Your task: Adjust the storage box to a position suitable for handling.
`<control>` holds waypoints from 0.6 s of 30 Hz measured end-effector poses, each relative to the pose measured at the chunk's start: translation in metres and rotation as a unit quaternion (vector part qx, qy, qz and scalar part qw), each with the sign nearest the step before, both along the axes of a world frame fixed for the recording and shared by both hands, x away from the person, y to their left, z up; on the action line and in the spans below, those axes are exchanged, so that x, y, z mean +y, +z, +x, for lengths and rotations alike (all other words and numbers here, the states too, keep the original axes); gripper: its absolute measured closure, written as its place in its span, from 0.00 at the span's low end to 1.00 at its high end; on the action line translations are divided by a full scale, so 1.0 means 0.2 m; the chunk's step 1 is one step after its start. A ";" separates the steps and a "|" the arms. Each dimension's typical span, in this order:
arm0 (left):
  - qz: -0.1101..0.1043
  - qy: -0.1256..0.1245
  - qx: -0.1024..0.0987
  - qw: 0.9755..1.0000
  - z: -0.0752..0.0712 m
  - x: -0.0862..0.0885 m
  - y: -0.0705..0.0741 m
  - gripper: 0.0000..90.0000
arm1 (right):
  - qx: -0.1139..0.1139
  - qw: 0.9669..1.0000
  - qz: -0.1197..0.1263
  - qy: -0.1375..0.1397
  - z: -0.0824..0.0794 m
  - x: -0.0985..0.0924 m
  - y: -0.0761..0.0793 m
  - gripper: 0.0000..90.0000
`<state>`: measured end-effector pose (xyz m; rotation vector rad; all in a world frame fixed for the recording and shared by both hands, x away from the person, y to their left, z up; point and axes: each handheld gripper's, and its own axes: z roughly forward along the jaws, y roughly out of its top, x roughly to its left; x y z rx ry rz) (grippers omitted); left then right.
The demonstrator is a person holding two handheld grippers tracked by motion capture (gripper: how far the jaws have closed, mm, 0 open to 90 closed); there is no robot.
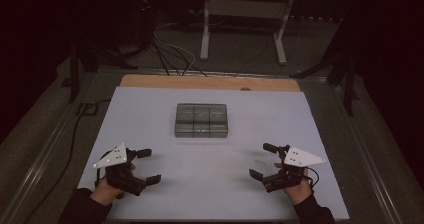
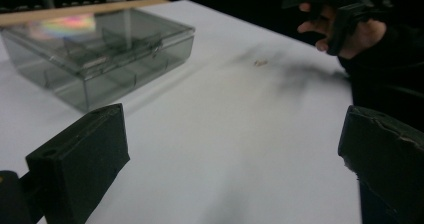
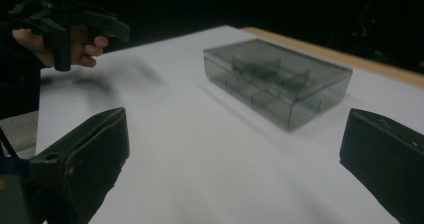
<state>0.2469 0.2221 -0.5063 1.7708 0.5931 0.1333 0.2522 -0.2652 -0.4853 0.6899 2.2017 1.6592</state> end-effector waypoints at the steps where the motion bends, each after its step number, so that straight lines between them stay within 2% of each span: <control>1: 0.000 0.003 0.000 1.000 0.00 0.00 0.01 0.01 | 0.000 1.000 -0.005 0.000 0.01 0.01 0.02 0.00; 3: 0.004 0.001 -0.001 1.000 0.02 -0.01 0.03 0.01 | 0.008 1.000 -0.008 0.010 0.03 0.02 0.06 0.00; 8: 0.007 -0.003 -0.012 1.000 0.07 -0.01 0.09 0.01 | -0.018 1.000 -0.015 0.004 0.09 0.05 0.16 0.00; 12: -0.005 0.008 -0.010 1.000 0.13 -0.01 0.14 0.01 | -0.023 1.000 -0.016 0.010 0.16 0.06 0.23 0.00; 15: -0.009 0.016 -0.012 1.000 0.17 -0.01 0.17 0.01 | -0.026 0.999 -0.019 0.007 0.22 0.07 0.26 0.00; 18: -0.012 0.023 -0.013 1.000 0.22 -0.01 0.19 0.01 | -0.020 1.000 -0.020 0.009 0.29 0.09 0.27 0.00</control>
